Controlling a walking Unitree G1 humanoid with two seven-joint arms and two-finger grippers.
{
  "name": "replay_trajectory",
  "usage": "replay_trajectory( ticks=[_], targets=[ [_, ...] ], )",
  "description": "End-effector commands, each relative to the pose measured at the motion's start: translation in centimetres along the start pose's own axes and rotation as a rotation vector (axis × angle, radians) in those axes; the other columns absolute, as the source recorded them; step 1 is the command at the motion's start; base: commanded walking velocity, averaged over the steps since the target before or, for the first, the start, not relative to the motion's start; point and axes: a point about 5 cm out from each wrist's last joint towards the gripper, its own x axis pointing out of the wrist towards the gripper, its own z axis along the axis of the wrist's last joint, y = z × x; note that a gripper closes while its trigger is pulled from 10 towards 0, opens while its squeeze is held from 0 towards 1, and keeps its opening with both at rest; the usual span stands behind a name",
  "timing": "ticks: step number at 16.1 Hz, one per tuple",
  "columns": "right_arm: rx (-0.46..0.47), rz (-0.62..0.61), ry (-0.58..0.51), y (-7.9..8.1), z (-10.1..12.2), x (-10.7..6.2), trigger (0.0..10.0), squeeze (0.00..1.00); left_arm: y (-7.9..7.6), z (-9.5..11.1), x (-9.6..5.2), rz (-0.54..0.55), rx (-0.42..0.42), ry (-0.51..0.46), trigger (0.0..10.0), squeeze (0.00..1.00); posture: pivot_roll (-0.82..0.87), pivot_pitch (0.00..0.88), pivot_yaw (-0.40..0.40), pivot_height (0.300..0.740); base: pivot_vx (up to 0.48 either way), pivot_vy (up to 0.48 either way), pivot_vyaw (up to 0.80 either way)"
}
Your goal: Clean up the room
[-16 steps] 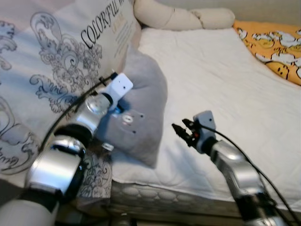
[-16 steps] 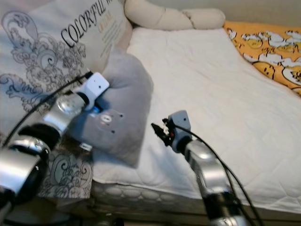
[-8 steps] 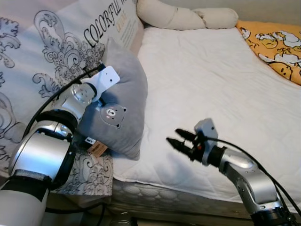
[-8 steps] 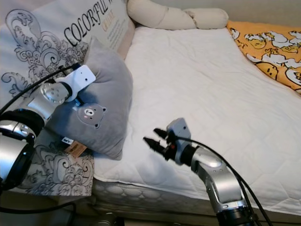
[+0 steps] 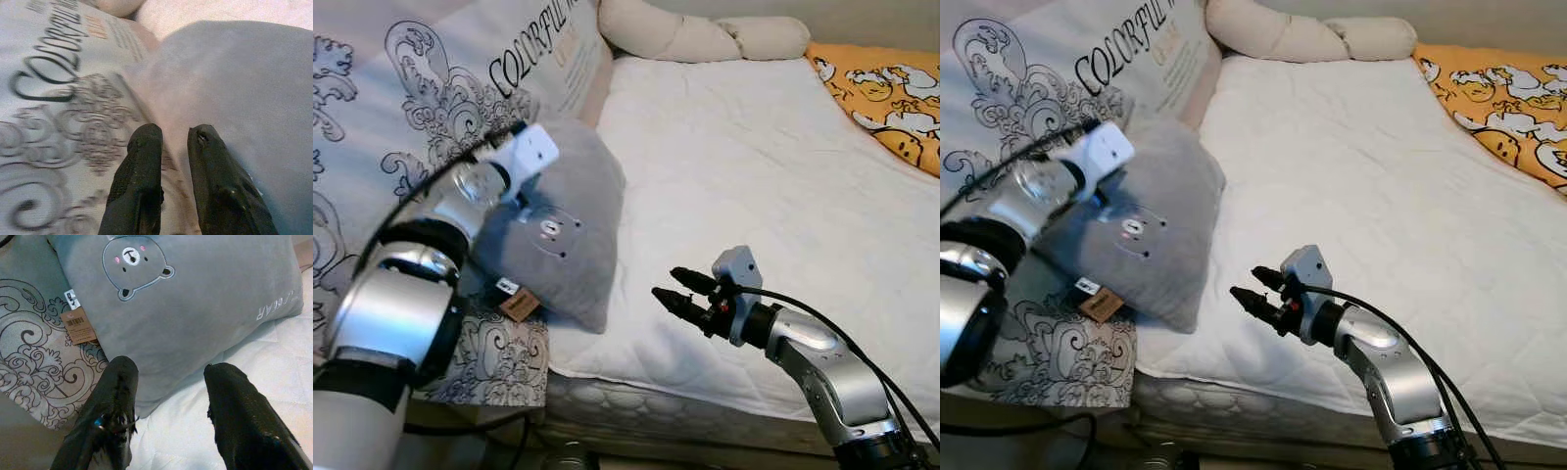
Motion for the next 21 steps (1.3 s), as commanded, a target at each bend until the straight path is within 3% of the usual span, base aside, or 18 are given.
replay_trajectory(
  ticks=[1, 2, 4, 5, 6, 7, 8, 10, 11, 12, 14, 16, 18, 20, 21],
  targets=[
    [-0.008, -0.011, -0.035, -0.3, 0.8, 0.0, 10.0, 0.0, 1.2, 0.2, -0.3, 0.036, -0.005, -0.022, 10.0, 1.0, -0.02, 0.0, 0.077, 0.74, 0.0, 0.0, 0.0],
    [-0.002, -0.016, -0.04, -0.4, 0.8, 0.0, 10.0, 0.0, 1.6, 0.3, -0.4, 0.044, -0.019, -0.032, 10.0, 1.0, -0.02, 0.0, 0.074, 0.74, 0.0, 0.0, 0.0],
    [0.019, -0.036, -0.056, -0.5, 0.8, -0.1, 10.0, 0.0, 2.8, 0.8, -0.8, 0.079, -0.187, -0.128, 10.0, 1.0, -0.01, 0.0, 0.068, 0.74, 0.0, 0.0, 0.0],
    [0.034, -0.117, -0.111, -1.0, 1.3, -0.2, 10.0, 0.0, 3.0, 2.0, -1.0, 0.057, -0.46, -0.306, 10.0, 1.0, 0.01, 0.0, 0.049, 0.74, 0.0, 0.0, 0.0],
    [0.043, -0.146, -0.125, -1.1, 1.3, -0.2, 10.0, 0.0, 2.8, 2.3, -1.0, 0.047, -0.514, -0.355, 10.0, 1.0, 0.01, 0.0, 0.049, 0.74, 0.0, 0.0, 0.0],
    [0.047, -0.206, -0.135, -1.5, 1.4, -0.1, 10.0, 0.0, 1.4, 2.7, -1.0, 0.026, -0.53, -0.435, 10.0, 1.0, 0.01, 0.0, 0.043, 0.74, 0.0, 0.0, 0.0],
    [0.047, -0.206, -0.135, -1.5, 1.4, -0.1, 10.0, 0.0, 1.4, 2.7, -1.0, 0.026, -0.53, -0.435, 10.0, 1.0, 0.01, 0.0, 0.043, 0.74, 0.0, 0.0, 0.0],
    [0.048, -0.463, -0.19, -3.5, 2.3, -0.1, 10.0, 0.0, -3.9, 2.9, -1.5, 0.005, -0.648, -0.533, 10.0, 0.96, 0.0, 0.0, 0.046, 0.74, 0.0, -0.148, 0.0],
    [0.057, -0.516, -0.206, -3.9, 2.5, -0.2, 10.0, 0.0, -4.8, 2.9, -1.8, 0.003, -0.674, -0.544, 10.0, 0.96, 0.0, 0.0, 0.045, 0.74, 0.0, -0.296, 0.0],
    [0.079, -0.639, -0.216, -4.7, 2.3, -0.6, 10.0, 0.0, -7.0, 2.7, -2.7, -0.002, -0.719, -0.541, 10.0, 0.96, 0.0, 0.0, 0.038, 0.74, 0.0, -0.39, 0.0],
    [0.081, -0.774, -0.189, -5.4, 1.7, -1.0, 10.0, 0.0, -9.6, 1.9, -3.8, -0.007, -0.774, -0.506, 10.0, 0.96, 0.01, 0.0, 0.025, 0.74, 0.0, -0.412, 0.0],
    [0.06, -0.846, -0.133, -5.5, 0.6, -1.0, 10.0, 0.0, -11.5, 0.3, -4.9, 0.016, -0.719, -0.413, 10.0, 0.96, 0.04, 0.0, 0.004, 0.74, 0.0, -0.416, 0.0],
    [0.094, -0.898, -0.118, -5.6, -0.3, -1.2, 10.0, 0.0, -12.4, -0.4, -6.0, 0.04, -0.732, -0.343, 10.0, 0.96, 0.06, 0.0, -0.014, 0.74, 0.0, -0.416, 0.0],
    [0.127, -0.942, -0.109, -5.3, -1.2, -1.4, 10.0, 0.12, -12.9, -2.4, -6.9, 0.114, -0.756, -0.24, 10.0, 0.97, 0.05, 0.0, -0.01, 0.74, 0.0, -0.416, 0.0],
    [0.129, -0.928, -0.107, -4.9, -1.4, -1.2, 10.0, 0.12, -12.8, -3.2, -7.0, 0.16, -0.786, -0.208, 10.0, 0.98, 0.04, 0.0, -0.001, 0.74, 0.0, -0.416, 0.0]
  ],
)
